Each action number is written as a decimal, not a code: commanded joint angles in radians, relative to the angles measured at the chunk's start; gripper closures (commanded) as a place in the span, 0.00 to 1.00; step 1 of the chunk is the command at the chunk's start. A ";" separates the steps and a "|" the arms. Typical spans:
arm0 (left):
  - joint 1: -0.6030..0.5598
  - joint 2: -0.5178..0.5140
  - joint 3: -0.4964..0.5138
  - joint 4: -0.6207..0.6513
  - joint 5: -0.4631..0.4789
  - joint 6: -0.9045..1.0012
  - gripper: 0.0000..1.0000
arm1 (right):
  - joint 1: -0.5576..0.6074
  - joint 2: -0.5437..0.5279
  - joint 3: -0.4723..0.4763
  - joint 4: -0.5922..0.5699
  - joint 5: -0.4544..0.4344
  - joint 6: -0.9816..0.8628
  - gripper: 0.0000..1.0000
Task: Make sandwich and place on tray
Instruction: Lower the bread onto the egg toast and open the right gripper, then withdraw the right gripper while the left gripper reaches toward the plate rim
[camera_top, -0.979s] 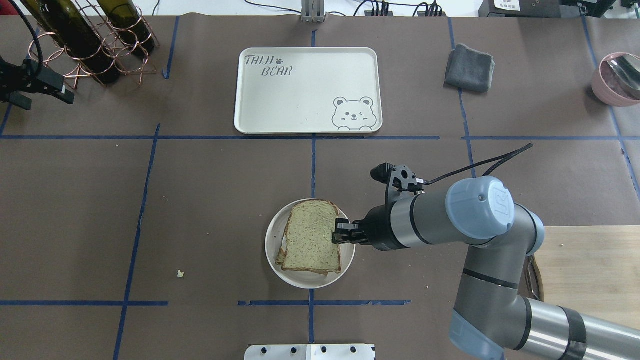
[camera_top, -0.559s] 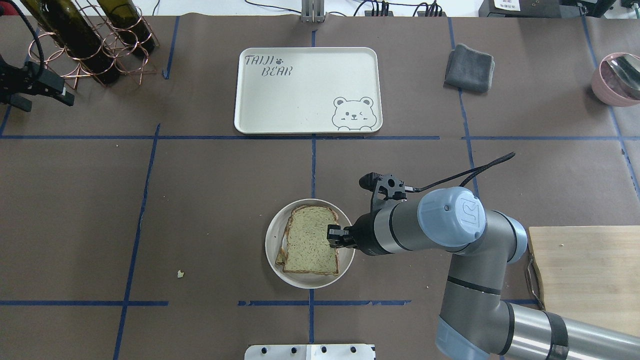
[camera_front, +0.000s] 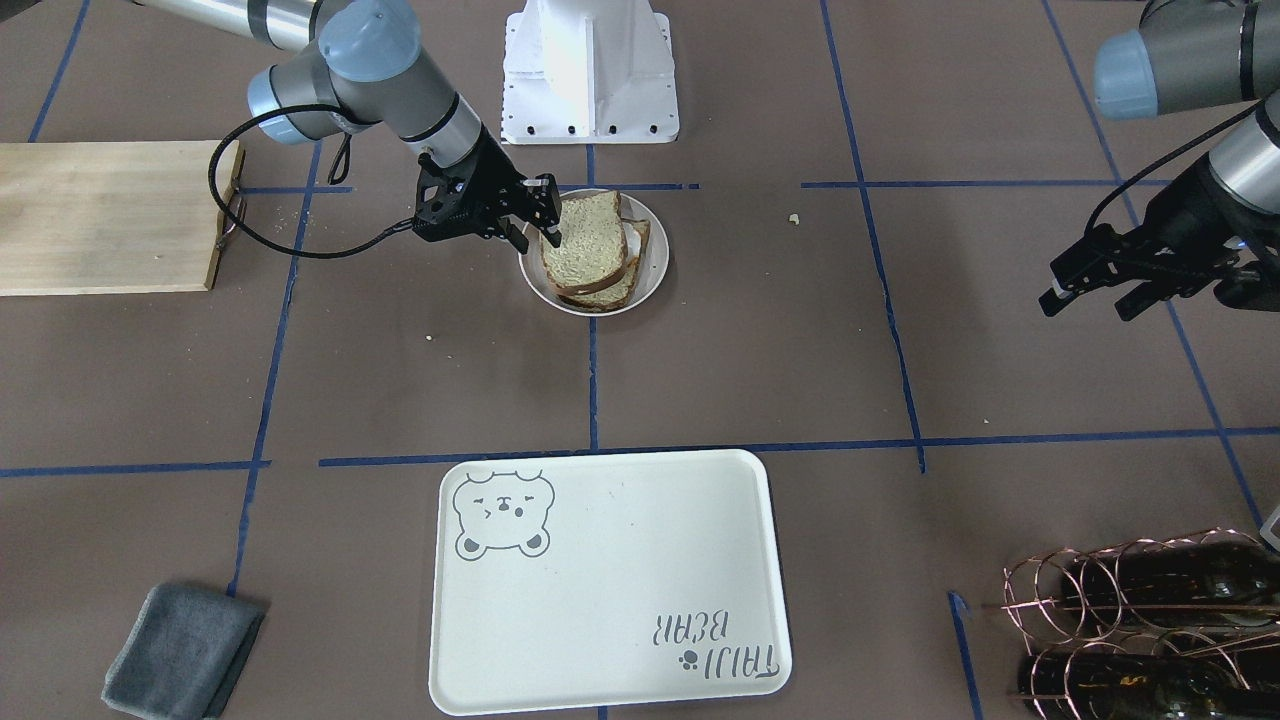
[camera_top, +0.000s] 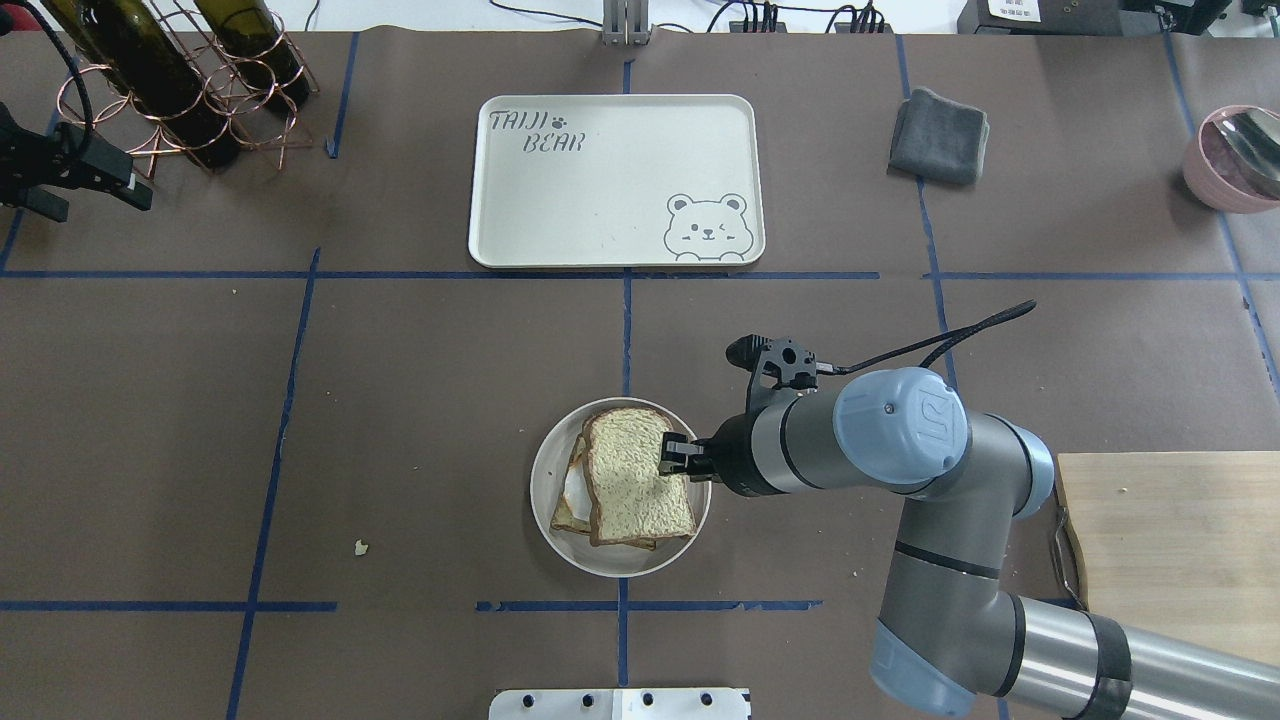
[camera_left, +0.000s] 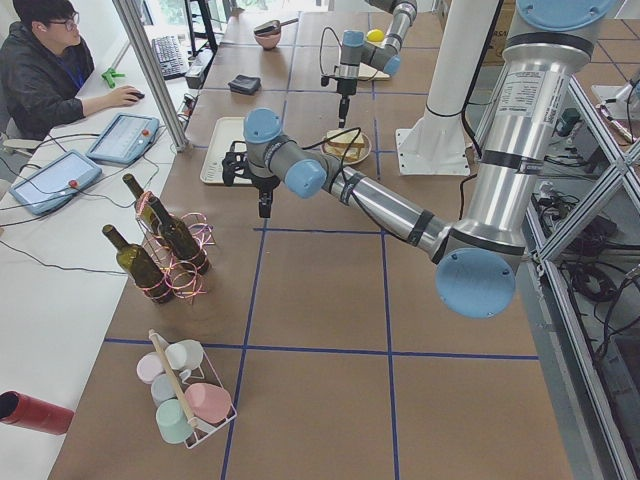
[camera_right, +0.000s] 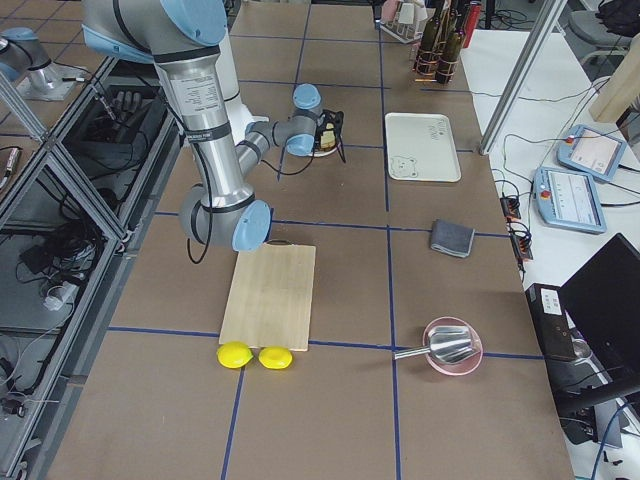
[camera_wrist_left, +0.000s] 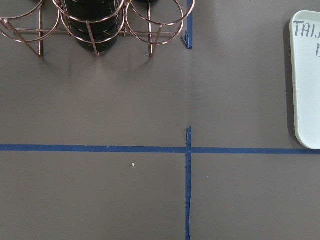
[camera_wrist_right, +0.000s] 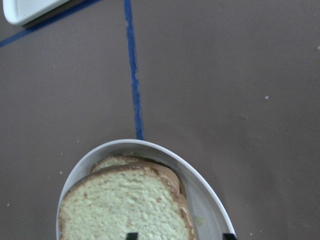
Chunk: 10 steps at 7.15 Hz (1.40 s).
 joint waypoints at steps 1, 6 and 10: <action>0.068 -0.049 -0.007 -0.001 0.009 -0.087 0.00 | 0.136 0.037 0.066 -0.218 0.134 -0.012 0.00; 0.433 -0.184 -0.045 -0.056 0.290 -0.470 0.00 | 0.442 -0.014 0.180 -0.801 0.247 -0.730 0.00; 0.664 -0.224 -0.020 -0.053 0.448 -0.612 0.23 | 0.652 -0.169 0.143 -0.796 0.383 -1.086 0.00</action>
